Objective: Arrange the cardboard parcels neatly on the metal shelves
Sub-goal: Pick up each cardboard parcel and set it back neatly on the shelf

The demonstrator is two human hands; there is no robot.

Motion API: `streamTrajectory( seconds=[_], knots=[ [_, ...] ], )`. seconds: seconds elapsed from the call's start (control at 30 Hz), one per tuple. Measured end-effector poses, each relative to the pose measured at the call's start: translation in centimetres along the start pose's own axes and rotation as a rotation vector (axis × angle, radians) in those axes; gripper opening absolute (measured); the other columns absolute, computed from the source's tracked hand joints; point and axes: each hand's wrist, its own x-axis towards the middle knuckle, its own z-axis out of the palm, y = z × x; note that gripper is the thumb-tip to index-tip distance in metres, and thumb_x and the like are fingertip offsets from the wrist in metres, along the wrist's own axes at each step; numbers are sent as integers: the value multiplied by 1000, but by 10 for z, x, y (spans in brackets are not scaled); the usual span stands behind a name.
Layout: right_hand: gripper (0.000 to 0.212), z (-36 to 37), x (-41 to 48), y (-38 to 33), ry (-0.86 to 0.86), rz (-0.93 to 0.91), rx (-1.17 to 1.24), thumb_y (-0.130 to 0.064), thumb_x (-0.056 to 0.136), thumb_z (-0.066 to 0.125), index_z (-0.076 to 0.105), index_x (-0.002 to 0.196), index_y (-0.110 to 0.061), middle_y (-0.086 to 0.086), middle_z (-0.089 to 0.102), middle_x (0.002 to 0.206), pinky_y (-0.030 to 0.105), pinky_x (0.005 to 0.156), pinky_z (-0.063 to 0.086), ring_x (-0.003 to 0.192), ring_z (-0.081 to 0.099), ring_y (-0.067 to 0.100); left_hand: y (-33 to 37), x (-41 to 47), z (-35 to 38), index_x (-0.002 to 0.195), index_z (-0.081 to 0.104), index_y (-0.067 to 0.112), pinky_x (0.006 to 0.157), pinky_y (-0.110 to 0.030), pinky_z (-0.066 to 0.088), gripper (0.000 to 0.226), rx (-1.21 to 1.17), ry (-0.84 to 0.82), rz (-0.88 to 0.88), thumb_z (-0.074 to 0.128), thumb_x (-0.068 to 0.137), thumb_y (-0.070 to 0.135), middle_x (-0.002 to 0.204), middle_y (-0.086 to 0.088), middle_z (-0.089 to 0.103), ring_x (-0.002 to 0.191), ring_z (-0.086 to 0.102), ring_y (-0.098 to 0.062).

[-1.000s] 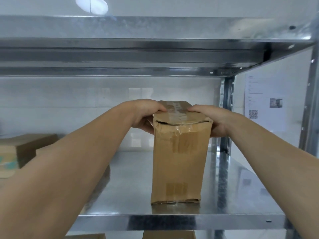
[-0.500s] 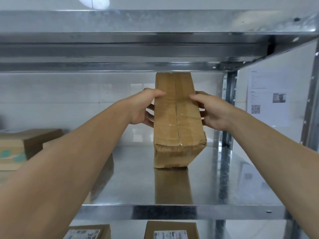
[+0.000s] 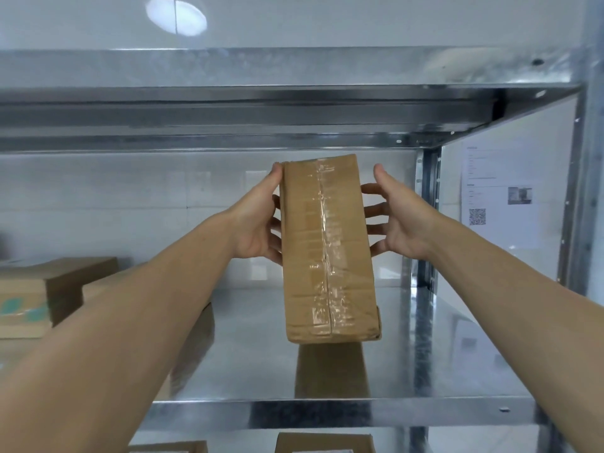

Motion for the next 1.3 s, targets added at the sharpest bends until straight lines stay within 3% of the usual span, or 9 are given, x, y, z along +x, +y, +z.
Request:
streamTrajectory(
  seconds=[0.1, 0.37, 0.47, 0.6, 0.73, 0.83, 0.9, 1.03, 1.3],
  knots=[
    [62, -3, -1, 3, -6, 30, 17, -74, 96, 39, 48, 142, -33, 16, 60, 128, 73, 89, 51, 116, 62, 40, 0, 2, -4, 133, 61, 14, 90, -63, 54, 100, 5, -5, -29, 19, 85, 90, 91, -14, 72, 83, 76, -36],
    [74, -4, 7, 12, 6, 140, -91, -85, 91, 29, 69, 116, -29, 13, 68, 108, 63, 88, 56, 104, 67, 33, 4, 2, -1, 120, 60, 5, 95, -68, 49, 102, 104, -37, -140, 24, 83, 92, 124, -33, 65, 101, 68, -56],
    [77, -4, 7, 8, -14, 180, -131, -86, 88, 36, 63, 129, -27, 15, 67, 117, 66, 83, 57, 105, 64, 31, 4, 7, -2, 128, 60, 5, 89, -66, 54, 105, 137, -27, -154, 28, 81, 93, 122, -31, 67, 100, 69, -53],
    [79, -3, 8, -2, -18, 235, -158, -85, 85, 47, 58, 133, -24, 20, 64, 126, 69, 77, 57, 113, 64, 37, 10, 13, -6, 122, 61, 2, 94, -64, 53, 99, 247, -28, -149, 36, 82, 90, 82, -21, 71, 88, 72, -47],
    [100, -3, 15, -9, -35, 316, -155, -85, 73, 62, 52, 142, -14, 30, 48, 142, 71, 70, 56, 124, 51, 56, 20, 17, -11, 134, 56, -1, 97, -65, 51, 97, 298, -43, -157, 51, 82, 81, 103, -29, 71, 96, 71, -51],
    [107, -7, 22, -9, -82, 380, -110, -82, 72, 67, 43, 149, -13, 37, 47, 143, 72, 70, 55, 116, 58, 62, 22, 21, -10, 121, 57, 2, 87, -58, 58, 78, 279, -25, -126, 55, 86, 71, 83, -20, 69, 75, 73, -40],
    [112, -8, 27, -7, -131, 405, -93, -83, 68, 69, 39, 154, -19, 37, 52, 140, 75, 73, 53, 107, 62, 64, 22, 23, -8, 108, 61, 10, 77, -52, 61, 53, 265, -23, -78, 57, 90, 60, 90, -13, 64, 67, 70, -32],
    [98, -8, 33, -7, -123, 392, -164, -69, 77, 70, 40, 153, -16, 36, 59, 132, 69, 71, 56, 93, 70, 57, 23, 20, -2, 85, 62, 14, 67, -42, 60, 31, 292, -62, -71, 55, 90, 44, 76, -4, 62, 66, 59, -26],
    [59, -2, 28, -13, -163, 327, -261, -32, 86, 66, 55, 137, -4, 26, 67, 121, 63, 70, 58, 91, 73, 50, 23, 20, 0, 77, 61, 11, 59, -37, 60, 24, 322, -75, -72, 48, 92, 24, 72, -7, 65, 63, 65, -26]
  ],
)
